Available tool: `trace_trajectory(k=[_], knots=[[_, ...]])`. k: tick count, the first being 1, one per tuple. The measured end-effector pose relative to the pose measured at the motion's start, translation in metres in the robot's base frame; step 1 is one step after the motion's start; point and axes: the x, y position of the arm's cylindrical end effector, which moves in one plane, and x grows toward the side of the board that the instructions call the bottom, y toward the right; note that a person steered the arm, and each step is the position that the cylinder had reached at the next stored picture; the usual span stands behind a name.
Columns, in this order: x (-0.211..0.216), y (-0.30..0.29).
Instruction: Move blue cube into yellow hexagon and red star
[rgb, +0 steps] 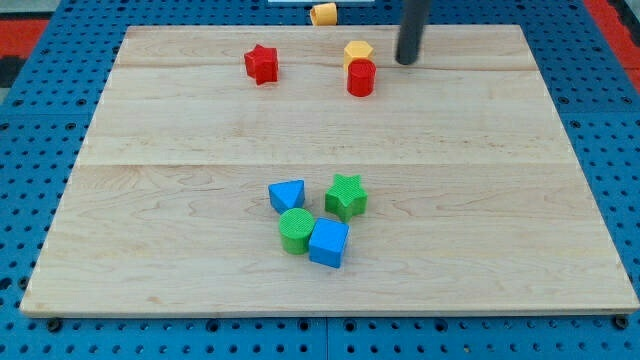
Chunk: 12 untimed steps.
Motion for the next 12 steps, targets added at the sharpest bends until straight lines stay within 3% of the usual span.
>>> trace_trajectory(k=[1,2,3,4,5,6,7,8,9,10,11,12], knots=[[0.063,-0.033],[0.178,0.003],[0.248,0.014],[0.248,0.008],[0.238,0.065],[0.275,0.066],[0.34,0.103],[0.345,0.005],[0.344,-0.051],[0.34,-0.059],[0.299,-0.066],[0.241,-0.122]])
